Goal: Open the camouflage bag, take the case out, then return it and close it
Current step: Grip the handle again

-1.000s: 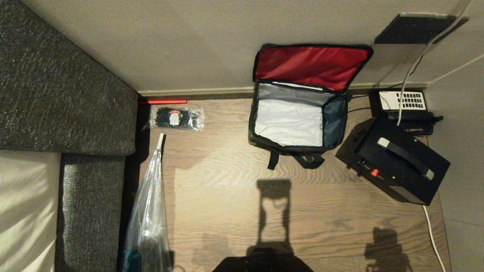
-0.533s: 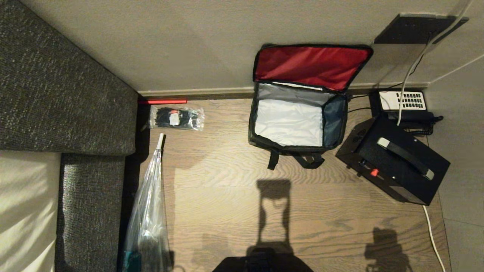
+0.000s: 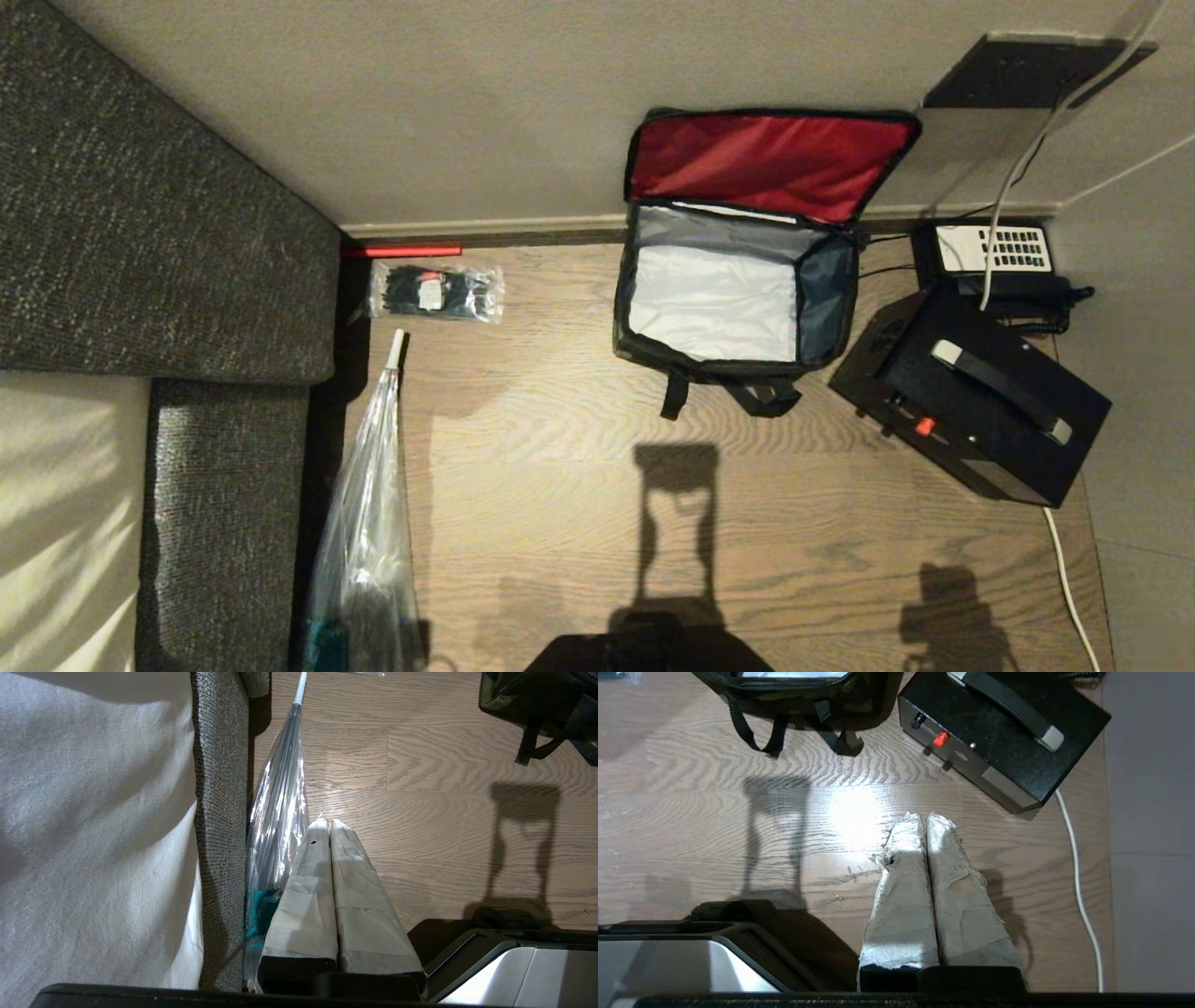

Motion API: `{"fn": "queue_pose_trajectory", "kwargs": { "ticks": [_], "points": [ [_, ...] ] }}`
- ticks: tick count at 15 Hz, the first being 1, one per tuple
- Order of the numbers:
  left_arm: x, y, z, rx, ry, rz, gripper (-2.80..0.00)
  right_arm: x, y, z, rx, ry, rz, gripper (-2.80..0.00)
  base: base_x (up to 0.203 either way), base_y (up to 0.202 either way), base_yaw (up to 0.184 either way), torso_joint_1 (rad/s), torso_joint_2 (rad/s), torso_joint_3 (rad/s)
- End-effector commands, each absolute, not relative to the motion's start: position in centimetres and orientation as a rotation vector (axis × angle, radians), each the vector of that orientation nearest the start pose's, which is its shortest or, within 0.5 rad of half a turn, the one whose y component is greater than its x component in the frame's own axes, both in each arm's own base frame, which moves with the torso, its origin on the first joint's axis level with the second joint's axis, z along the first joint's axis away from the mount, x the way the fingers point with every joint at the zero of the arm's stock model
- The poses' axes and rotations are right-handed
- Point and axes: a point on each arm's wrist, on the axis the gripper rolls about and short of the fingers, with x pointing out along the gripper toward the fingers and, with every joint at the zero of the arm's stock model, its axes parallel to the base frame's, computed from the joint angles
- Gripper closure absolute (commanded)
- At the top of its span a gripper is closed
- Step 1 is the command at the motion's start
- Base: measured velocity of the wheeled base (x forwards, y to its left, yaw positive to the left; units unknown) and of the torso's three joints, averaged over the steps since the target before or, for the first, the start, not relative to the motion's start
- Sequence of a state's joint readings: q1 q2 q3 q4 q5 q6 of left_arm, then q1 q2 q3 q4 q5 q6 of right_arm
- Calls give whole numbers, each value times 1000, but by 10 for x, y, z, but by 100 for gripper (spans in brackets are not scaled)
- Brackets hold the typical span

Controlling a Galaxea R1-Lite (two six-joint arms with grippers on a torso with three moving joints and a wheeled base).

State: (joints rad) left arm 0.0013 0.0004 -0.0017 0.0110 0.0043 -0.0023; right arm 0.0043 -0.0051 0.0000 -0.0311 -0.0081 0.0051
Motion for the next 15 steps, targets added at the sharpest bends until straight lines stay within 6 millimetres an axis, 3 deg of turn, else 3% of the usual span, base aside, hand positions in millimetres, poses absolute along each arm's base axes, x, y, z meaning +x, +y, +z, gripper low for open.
{"fn": "queue_pose_trajectory", "kwargs": {
  "ticks": [1, 15],
  "points": [
    [-23, 0, 75, -3, 9, 6, 0, -24, 0, 74, 8, -51, -6, 0, 0, 0, 0, 0, 0, 0],
    [-23, 0, 75, -3, 9, 6, 0, -24, 0, 74, 8, -51, -5, 0, 0, 0, 0, 0, 0, 0]
  ]
}}
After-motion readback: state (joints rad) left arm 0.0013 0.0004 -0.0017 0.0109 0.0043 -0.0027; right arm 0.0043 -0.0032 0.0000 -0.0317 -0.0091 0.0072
